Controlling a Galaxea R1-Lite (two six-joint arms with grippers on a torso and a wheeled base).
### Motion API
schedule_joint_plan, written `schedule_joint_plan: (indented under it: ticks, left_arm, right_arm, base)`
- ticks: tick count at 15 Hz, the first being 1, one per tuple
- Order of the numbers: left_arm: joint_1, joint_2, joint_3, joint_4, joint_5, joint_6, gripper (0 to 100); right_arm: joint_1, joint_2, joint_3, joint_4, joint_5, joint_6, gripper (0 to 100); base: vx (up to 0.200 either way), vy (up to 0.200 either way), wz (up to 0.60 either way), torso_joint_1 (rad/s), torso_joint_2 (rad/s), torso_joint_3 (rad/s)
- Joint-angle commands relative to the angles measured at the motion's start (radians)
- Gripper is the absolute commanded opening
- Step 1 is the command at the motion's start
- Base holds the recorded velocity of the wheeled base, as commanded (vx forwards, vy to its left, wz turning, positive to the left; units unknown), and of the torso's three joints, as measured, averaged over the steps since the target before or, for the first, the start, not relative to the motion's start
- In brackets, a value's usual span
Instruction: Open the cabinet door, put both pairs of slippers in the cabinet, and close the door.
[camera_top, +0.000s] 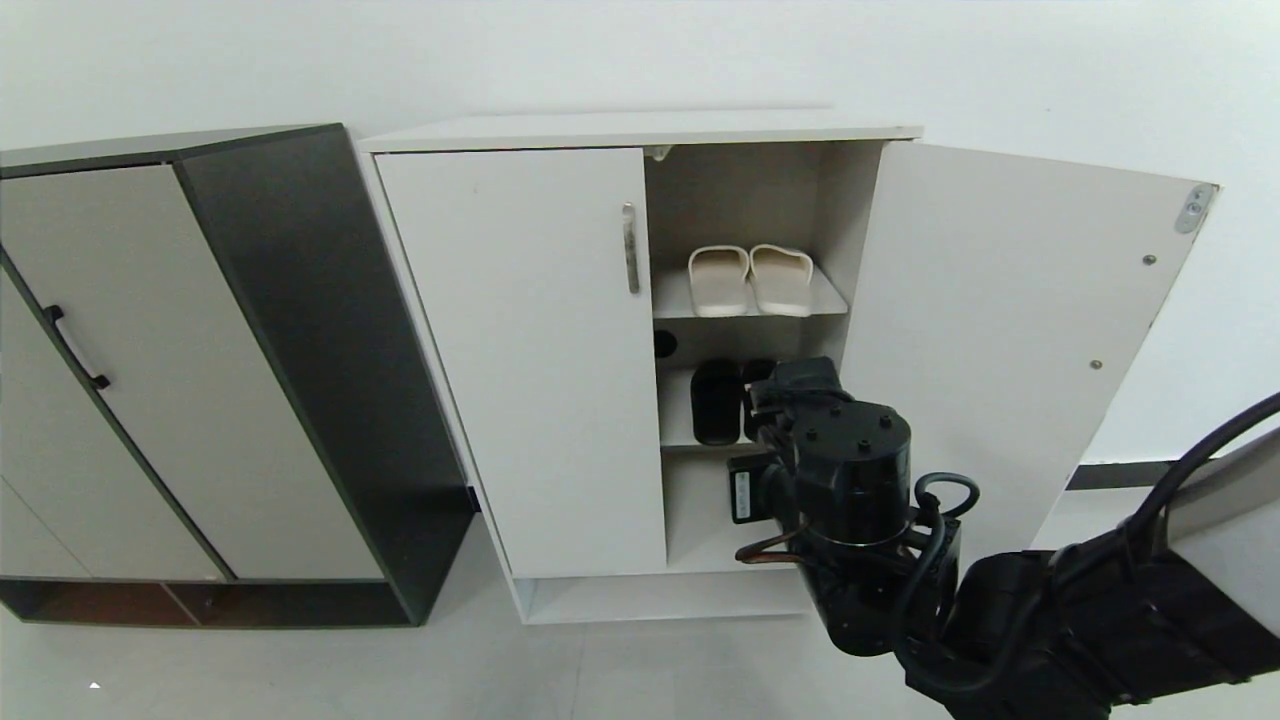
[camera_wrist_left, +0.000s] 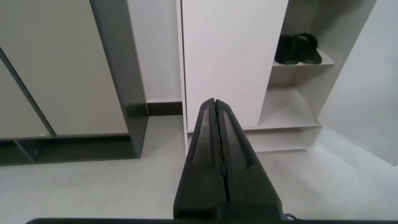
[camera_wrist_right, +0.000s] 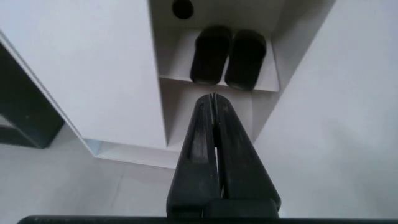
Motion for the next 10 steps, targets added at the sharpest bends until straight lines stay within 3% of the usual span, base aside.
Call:
schedule_joint_plan:
  ticks: [1,10]
  left_arm:
    - [0.000,0.001,0.000,0.000,0.000,0.000,0]
    - [0.000,0.001,0.000,0.000,0.000,-0.002,0]
  right_arm:
    - [0.000,0.009,0.004,0.000,0.001,-0.001,0]
    - [-0.023,0.034,0.004,0.000,0.001,-0.013,0]
  base:
    - [0.000,0.000,0.00,0.000,0.00,0.000]
    - [0.000,0.000,0.00,0.000,0.00,0.000]
